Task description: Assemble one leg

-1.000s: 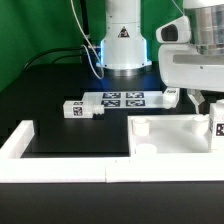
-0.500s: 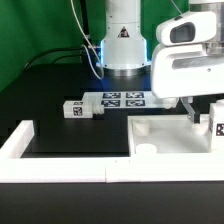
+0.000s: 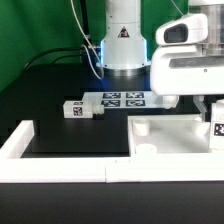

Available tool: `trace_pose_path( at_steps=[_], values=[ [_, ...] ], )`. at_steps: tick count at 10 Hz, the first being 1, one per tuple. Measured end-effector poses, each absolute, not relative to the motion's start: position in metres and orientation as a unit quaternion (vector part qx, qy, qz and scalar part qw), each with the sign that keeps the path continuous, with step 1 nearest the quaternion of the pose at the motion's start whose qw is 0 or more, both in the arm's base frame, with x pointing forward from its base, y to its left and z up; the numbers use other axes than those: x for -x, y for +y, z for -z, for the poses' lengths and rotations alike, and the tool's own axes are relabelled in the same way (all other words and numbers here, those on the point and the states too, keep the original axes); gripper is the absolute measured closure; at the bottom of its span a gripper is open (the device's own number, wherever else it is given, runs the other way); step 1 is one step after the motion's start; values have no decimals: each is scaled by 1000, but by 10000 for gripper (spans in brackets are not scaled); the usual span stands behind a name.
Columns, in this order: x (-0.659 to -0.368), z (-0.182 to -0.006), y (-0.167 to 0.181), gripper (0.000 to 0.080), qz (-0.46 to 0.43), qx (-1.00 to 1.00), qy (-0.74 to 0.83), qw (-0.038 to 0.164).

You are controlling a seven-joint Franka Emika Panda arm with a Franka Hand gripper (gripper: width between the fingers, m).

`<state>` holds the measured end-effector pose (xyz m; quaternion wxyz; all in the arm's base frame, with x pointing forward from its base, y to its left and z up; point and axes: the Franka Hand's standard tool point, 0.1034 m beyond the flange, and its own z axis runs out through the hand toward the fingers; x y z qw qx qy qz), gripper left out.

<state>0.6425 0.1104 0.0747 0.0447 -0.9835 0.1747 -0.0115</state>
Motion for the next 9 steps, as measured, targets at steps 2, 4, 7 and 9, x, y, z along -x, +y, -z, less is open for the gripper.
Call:
trace_pose_path(
  at_steps=[2, 4, 7, 9],
  values=[
    [-643, -75, 110, 513, 6, 951, 305, 45],
    [-643, -74, 110, 513, -14, 873, 484, 51],
    [-641, -72, 113, 512, -34, 748, 659, 72],
    [-641, -72, 113, 509, -34, 755, 651, 73]
  ],
)
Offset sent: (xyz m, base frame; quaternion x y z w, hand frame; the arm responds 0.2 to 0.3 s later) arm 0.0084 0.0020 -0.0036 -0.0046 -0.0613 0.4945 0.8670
